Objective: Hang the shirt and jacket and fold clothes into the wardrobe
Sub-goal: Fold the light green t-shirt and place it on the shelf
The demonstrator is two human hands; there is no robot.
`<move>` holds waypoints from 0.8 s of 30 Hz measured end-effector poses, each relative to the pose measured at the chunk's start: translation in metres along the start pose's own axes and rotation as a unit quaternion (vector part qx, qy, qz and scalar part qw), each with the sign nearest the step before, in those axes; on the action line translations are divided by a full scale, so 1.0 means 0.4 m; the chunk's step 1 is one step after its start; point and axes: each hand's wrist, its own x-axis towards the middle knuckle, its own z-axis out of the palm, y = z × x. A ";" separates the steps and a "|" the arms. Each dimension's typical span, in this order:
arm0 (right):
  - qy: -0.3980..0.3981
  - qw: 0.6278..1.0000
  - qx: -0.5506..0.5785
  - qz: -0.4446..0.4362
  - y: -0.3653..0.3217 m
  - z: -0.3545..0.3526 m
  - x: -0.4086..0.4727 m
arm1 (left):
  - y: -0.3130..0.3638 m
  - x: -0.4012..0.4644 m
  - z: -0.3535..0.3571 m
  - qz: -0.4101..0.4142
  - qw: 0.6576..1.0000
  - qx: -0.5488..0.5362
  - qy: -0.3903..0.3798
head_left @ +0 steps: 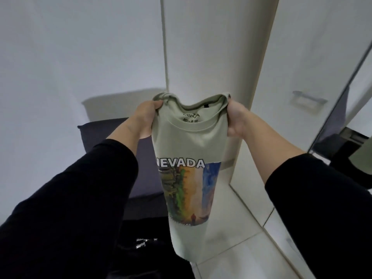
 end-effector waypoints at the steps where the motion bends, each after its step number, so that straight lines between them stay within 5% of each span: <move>1: -0.008 1.000 -0.001 0.006 0.016 0.034 0.025 | 0.001 0.009 -0.029 0.004 1.000 -0.002 0.014; 6: -0.019 1.000 0.003 -0.010 0.034 0.187 0.130 | 0.055 0.074 -0.164 0.061 0.995 -0.050 0.069; 15: -0.108 0.994 0.009 0.003 0.010 0.336 0.207 | 0.141 0.066 -0.278 0.087 0.993 -0.073 0.032; 24: -0.120 0.989 -0.022 0.079 0.273 0.292 0.081 | -0.117 -0.110 -0.326 -0.009 0.996 -0.050 0.072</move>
